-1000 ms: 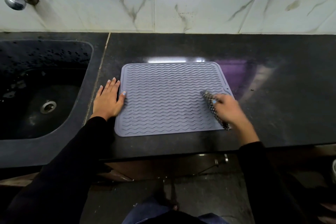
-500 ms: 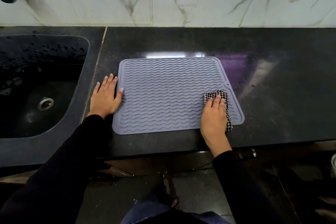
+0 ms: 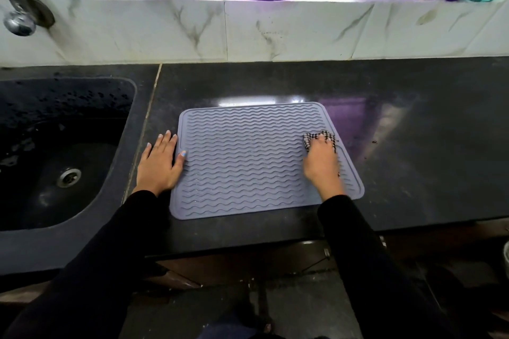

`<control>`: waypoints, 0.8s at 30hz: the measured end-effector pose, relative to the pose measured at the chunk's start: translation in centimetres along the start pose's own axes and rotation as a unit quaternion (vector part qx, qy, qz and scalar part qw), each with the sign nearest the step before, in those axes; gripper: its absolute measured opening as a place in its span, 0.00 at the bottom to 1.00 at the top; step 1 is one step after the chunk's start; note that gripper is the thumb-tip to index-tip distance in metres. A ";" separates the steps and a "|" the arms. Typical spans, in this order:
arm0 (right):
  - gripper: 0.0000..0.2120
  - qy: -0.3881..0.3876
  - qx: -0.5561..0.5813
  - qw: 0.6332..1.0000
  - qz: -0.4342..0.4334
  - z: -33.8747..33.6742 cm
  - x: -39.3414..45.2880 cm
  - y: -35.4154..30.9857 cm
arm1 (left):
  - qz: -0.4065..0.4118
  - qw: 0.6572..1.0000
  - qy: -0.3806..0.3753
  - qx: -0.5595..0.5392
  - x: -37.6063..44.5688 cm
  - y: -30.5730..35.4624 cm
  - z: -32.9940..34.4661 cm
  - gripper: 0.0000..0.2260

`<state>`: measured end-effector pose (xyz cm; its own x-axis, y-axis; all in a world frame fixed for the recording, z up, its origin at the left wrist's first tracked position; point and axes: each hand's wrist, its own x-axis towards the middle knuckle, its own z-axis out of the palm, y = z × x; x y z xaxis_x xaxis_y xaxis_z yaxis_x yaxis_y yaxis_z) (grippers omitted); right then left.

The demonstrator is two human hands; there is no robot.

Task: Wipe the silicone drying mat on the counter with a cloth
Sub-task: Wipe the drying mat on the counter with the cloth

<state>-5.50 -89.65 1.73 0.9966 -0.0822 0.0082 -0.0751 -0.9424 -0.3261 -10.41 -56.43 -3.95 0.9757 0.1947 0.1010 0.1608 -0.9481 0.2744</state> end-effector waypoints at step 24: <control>0.15 0.082 0.194 0.972 0.101 -2.2 3.1 -1.9 | -0.008 0.999 0.008 -0.040 0.1 0.0 -0.2 0.25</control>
<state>-2.39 -88.82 4.43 0.9413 -0.3342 0.0475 -0.2188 -0.7113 -0.6680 -10.32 -56.34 -3.79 0.9704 0.2141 0.1116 0.1629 -0.9218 0.3517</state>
